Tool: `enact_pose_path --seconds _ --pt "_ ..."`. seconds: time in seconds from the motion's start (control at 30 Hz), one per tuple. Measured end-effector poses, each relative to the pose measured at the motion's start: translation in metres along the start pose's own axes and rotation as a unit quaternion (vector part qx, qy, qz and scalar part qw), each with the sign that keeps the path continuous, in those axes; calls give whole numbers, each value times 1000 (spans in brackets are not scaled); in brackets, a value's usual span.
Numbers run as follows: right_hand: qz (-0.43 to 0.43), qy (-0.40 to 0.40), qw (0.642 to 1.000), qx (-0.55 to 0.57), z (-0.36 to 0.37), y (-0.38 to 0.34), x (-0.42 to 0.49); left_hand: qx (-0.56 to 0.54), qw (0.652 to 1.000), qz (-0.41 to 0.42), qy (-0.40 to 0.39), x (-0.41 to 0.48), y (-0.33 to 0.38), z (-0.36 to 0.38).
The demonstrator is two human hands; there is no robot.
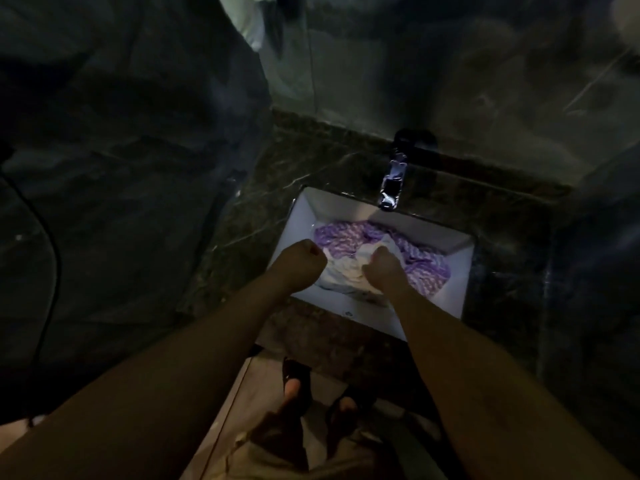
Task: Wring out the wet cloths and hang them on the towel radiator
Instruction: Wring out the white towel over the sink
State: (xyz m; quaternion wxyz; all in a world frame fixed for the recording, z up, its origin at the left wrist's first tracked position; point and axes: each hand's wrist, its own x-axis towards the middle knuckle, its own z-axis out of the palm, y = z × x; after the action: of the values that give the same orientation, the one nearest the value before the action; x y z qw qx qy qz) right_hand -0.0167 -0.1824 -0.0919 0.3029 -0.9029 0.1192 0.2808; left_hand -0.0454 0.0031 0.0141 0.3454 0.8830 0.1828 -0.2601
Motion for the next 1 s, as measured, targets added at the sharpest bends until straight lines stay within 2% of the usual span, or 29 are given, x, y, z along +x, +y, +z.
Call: enact_pose_path --seconds 0.1,0.2,0.3,0.4,0.57,0.73,0.83,0.93,1.0 --pt "18 -25 1000 -9 10 14 6 -17 1000 -10 -16 4 -6 -6" --pt "6 -7 1000 -19 4 17 7 -37 998 -25 -32 7 -7 -13" --pt "47 -9 994 100 -25 9 -8 -44 997 -21 -51 7 -1 -16" --pt "83 -31 968 235 -68 12 -33 -69 994 -5 -89 1 19 -16" --pt "60 -48 928 366 -121 -4 -83 -27 992 66 -102 -9 58 -12" --pt "4 -31 889 458 -166 -29 -119 23 965 192 -176 -25 98 -10" --pt "-3 -47 883 467 -190 -32 -131 61 950 280 -127 -35 118 -11" --pt "8 -21 877 479 -205 -24 -139 33 948 292 -123 -42 134 -25" --pt "16 15 890 456 -213 -22 -149 19 948 304 -89 -46 147 -39"
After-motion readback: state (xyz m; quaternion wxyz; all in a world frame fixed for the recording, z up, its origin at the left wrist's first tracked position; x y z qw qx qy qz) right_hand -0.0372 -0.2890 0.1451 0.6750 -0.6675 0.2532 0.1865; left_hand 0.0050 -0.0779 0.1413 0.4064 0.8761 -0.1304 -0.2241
